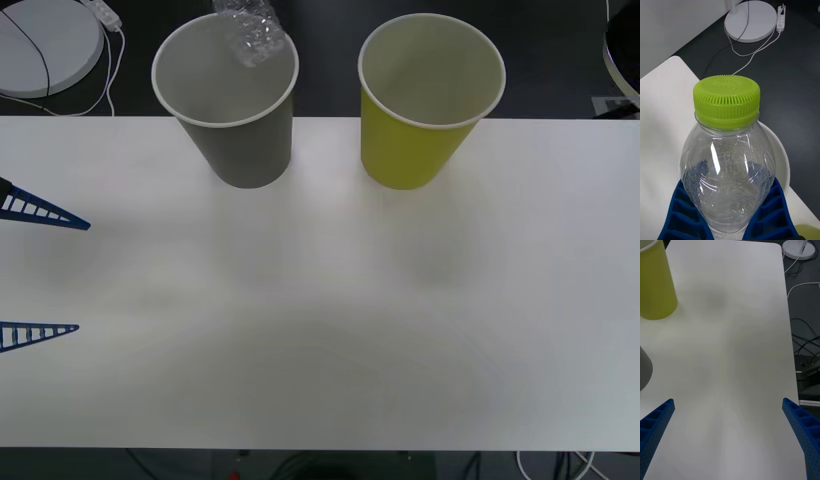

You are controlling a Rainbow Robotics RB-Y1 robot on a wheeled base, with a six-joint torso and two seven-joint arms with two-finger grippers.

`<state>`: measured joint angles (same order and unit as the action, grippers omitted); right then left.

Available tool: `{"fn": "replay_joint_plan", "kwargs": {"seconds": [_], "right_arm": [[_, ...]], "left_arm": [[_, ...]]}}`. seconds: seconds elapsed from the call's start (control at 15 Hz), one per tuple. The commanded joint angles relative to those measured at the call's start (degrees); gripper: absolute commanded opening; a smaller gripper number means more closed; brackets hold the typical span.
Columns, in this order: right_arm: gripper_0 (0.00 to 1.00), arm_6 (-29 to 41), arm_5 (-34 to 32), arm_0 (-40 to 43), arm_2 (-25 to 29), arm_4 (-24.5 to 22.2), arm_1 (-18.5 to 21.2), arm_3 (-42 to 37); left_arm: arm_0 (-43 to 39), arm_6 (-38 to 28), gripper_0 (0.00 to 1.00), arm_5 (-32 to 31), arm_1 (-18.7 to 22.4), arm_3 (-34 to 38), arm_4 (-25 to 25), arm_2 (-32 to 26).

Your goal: Put the can into the green bin and the plastic bottle into the gray bin

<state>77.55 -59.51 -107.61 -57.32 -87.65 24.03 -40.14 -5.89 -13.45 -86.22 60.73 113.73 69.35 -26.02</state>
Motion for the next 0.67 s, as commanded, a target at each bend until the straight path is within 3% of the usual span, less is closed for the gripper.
{"fn": "replay_joint_plan", "kwargs": {"seconds": [0.07,0.67], "right_arm": [[0.0,0.0,0.4,-1.5,-2.0,-0.1,-1.8,1.5],[0.0,0.0,1.8,-2.5,-3.7,0.1,-4.5,4.2]], "left_arm": [[0.0,0.0,1.0,0.0,0.0,0.0,0.0,0.0],[0.0,0.0,1.0,0.0,0.0,0.0,0.0,0.0]]}}
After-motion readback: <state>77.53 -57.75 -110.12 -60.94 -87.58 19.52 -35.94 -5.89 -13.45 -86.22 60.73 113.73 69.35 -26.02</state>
